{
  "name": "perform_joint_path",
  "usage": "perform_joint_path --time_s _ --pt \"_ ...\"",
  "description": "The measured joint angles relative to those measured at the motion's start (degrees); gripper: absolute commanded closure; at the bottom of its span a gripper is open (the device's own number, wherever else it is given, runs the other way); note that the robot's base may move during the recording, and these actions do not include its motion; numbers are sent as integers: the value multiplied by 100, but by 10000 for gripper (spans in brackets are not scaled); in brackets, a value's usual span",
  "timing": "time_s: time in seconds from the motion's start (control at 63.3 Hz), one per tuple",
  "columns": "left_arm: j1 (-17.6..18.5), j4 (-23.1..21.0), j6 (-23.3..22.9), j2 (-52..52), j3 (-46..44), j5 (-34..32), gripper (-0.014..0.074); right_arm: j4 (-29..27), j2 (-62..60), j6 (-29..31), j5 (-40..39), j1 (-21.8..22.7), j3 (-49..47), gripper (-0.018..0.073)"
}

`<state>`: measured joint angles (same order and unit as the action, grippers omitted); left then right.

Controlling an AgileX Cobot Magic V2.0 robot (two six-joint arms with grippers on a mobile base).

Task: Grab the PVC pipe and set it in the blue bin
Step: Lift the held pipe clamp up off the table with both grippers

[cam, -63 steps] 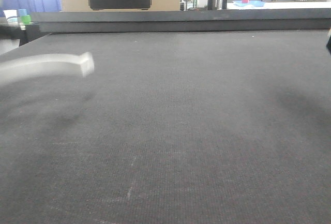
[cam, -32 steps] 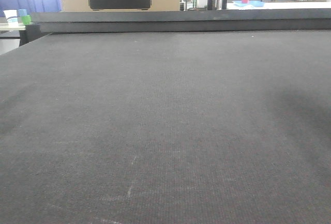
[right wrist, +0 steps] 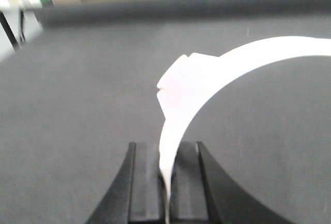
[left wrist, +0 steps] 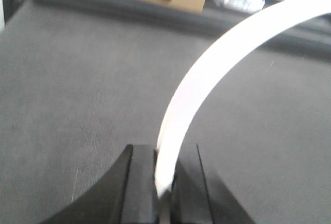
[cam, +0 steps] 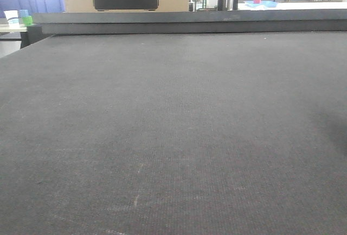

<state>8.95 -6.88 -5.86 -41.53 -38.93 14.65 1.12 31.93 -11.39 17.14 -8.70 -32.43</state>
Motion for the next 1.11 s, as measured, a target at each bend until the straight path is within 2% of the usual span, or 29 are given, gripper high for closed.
perform_joint_path --time_s 0.095,0.316,0.838,1.107 --pt "0 105 -12 349 13 -39 707 -1 -444 0 -23 0 0 728" --pt "5 688 -12 632 13 -51 707 -1 -829 0 -71 0 0 728" --pt "5 719 -12 632 13 -51 707 13 -829 0 194 0 0 728" --pt "5 719 -12 632 13 -51 707 439 -829 0 -93 0 0 728"
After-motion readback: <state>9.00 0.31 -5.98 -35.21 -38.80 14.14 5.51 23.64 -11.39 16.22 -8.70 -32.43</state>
